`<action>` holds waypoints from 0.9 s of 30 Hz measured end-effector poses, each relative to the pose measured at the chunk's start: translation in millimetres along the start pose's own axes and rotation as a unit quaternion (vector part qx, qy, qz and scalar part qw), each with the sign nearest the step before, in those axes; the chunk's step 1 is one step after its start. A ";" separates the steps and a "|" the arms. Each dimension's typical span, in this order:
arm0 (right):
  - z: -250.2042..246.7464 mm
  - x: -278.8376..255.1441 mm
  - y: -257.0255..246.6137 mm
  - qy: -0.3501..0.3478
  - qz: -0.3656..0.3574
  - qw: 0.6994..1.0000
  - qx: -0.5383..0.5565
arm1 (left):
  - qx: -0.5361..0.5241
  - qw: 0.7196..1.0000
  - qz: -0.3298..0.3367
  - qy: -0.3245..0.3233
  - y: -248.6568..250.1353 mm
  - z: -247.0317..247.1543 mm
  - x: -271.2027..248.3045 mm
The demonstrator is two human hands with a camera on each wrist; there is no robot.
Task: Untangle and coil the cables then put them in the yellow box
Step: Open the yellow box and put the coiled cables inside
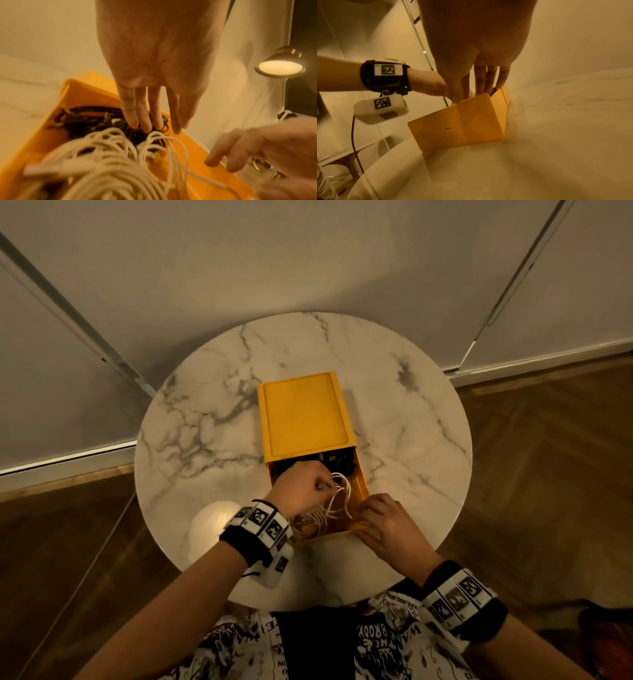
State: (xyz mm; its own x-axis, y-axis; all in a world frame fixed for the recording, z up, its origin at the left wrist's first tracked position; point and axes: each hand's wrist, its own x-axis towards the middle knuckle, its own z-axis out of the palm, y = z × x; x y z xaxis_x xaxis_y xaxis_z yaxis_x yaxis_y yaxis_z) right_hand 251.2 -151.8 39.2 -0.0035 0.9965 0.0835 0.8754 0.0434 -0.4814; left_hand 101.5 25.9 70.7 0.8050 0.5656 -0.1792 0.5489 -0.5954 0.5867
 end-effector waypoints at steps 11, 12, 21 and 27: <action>-1.0 3.9 -9.9 -0.109 0.006 0.994 -0.010 | 0.063 0.997 -0.040 -0.008 -44.5 -43.6 49.4; -1.1 6.8 -10.2 -0.118 0.007 0.993 -0.019 | 0.079 0.996 -0.041 -0.030 -44.8 -44.9 55.1; -2.6 10.6 -11.5 -0.035 0.010 0.999 0.034 | 0.204 0.978 -0.025 0.027 -40.9 -21.3 61.9; -11.2 -11.2 -1.4 0.008 0.138 0.986 0.093 | 0.177 0.983 0.004 -0.051 -48.3 -32.4 54.8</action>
State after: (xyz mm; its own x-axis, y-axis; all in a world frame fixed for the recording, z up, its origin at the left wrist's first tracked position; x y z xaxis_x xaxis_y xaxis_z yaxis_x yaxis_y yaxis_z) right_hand 255.4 -163.8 48.7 0.2309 0.9712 -0.0593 0.7387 -0.2146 -0.6389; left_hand 111.8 104.1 58.1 0.8185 0.5099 -0.2646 0.5713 -0.7713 0.2807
